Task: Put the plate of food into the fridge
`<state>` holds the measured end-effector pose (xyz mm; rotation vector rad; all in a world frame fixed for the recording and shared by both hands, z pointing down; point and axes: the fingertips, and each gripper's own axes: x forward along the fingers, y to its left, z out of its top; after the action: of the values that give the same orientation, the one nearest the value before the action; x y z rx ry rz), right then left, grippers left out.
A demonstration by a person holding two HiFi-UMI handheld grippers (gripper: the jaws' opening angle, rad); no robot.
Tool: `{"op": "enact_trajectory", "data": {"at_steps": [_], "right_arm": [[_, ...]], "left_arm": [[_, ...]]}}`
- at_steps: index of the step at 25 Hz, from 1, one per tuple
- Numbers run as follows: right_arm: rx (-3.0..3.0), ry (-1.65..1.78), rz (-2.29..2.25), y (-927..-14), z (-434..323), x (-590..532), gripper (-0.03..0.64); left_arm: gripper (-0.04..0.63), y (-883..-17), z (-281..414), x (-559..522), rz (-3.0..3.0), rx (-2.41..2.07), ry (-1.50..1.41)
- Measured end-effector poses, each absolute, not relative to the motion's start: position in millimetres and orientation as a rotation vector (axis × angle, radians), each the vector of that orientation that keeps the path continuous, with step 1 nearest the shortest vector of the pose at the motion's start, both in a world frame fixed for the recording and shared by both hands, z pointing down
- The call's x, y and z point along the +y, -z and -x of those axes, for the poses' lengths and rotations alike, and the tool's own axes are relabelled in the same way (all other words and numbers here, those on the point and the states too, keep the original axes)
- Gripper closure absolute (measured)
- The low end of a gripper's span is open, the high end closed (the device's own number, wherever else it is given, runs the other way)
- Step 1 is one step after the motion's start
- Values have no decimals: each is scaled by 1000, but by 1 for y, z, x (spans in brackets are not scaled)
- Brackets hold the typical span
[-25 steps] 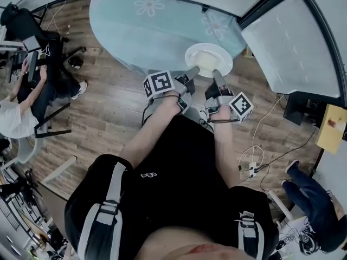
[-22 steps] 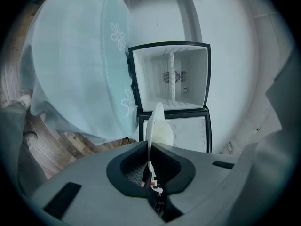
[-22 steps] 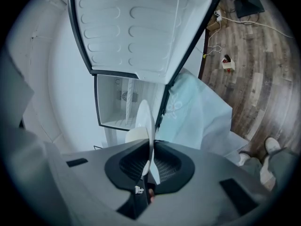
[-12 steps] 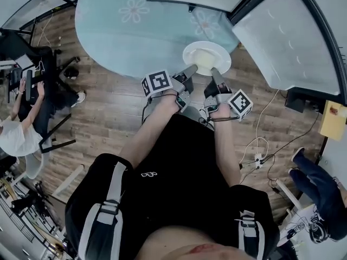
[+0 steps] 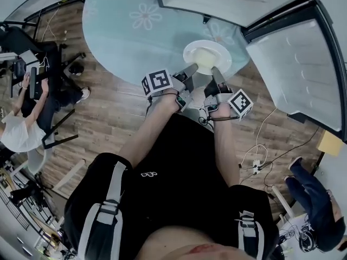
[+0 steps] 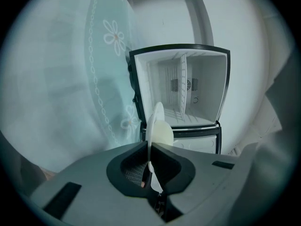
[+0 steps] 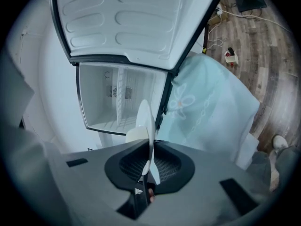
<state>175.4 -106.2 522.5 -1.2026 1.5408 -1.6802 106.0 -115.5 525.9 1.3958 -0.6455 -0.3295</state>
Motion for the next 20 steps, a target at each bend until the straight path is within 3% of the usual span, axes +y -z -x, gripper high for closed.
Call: {"op": "enact_trajectory", "data": {"at_steps": [6,12,20], "right_arm": [[1558,1708,1179,-522,-178,-103,583],[1615,1746,1216,-542,-132,-176,581],[1668,1729,1315,-548,-130,-217,577]], "left_arm": [[574,-523,-106,-112,-1395,-681,333],[574,-544,-59,-181,-1335,-689,356],[574,-554,-56,-223,-1295,-639,366]]}}
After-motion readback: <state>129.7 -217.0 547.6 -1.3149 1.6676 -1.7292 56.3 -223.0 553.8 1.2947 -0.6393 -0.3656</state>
